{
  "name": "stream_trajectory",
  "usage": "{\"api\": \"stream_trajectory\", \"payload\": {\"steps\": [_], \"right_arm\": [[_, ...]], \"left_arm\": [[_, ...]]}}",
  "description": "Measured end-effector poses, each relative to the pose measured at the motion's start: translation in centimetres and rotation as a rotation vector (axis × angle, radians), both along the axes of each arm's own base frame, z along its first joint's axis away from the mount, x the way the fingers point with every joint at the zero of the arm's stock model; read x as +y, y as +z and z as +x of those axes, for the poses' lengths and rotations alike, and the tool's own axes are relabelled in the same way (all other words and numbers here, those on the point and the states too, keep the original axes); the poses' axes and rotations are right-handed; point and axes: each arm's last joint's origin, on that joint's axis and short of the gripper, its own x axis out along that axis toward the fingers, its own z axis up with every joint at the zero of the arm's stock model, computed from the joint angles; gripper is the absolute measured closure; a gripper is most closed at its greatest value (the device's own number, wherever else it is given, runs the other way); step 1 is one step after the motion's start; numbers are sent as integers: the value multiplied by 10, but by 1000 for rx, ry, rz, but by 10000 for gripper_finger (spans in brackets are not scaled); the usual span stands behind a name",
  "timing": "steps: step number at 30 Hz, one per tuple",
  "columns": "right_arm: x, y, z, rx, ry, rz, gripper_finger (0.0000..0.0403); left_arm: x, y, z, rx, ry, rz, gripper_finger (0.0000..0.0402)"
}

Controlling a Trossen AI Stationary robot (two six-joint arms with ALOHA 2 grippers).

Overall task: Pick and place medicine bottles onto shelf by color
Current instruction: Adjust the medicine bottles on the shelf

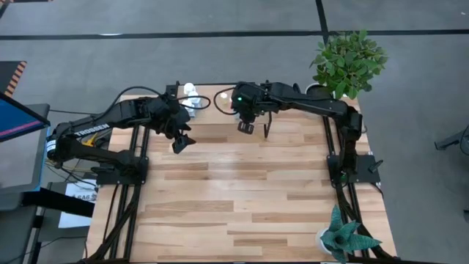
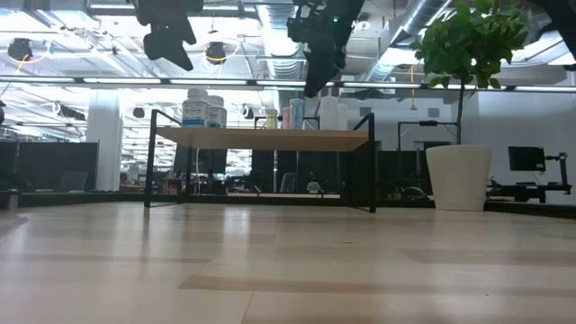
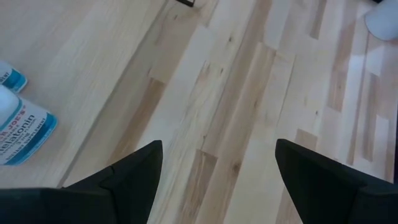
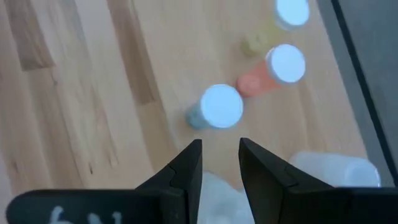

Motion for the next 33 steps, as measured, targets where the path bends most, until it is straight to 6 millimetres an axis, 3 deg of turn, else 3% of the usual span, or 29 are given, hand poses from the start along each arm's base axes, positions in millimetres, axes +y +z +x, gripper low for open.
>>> {"api": "stream_trajectory", "payload": {"steps": [6, 16, 18, 23, 28, 33], "right_arm": [[3, 4, -1, -16, 9, 2, 260], [5, 7, -1, -27, -14, 18, 156], [8, 19, -5, -53, -31, 26, 148], [30, 76, -27, -137, -7, 17, 152], [56, 119, -67, -214, -22, 55, 160], [77, 142, -113, -233, -78, 128, 163]], "left_arm": [[0, 0, 0, 0, -1, 1, 104], [0, 0, 0, 2, -16, 13, 104], [0, 0, 1, 1, -35, 29, 104], [7, 3, 19, -109, -45, 98, 104], [16, -1, 54, -206, -160, 243, 104], [27, -15, 92, -136, -213, 325, 104]]}}
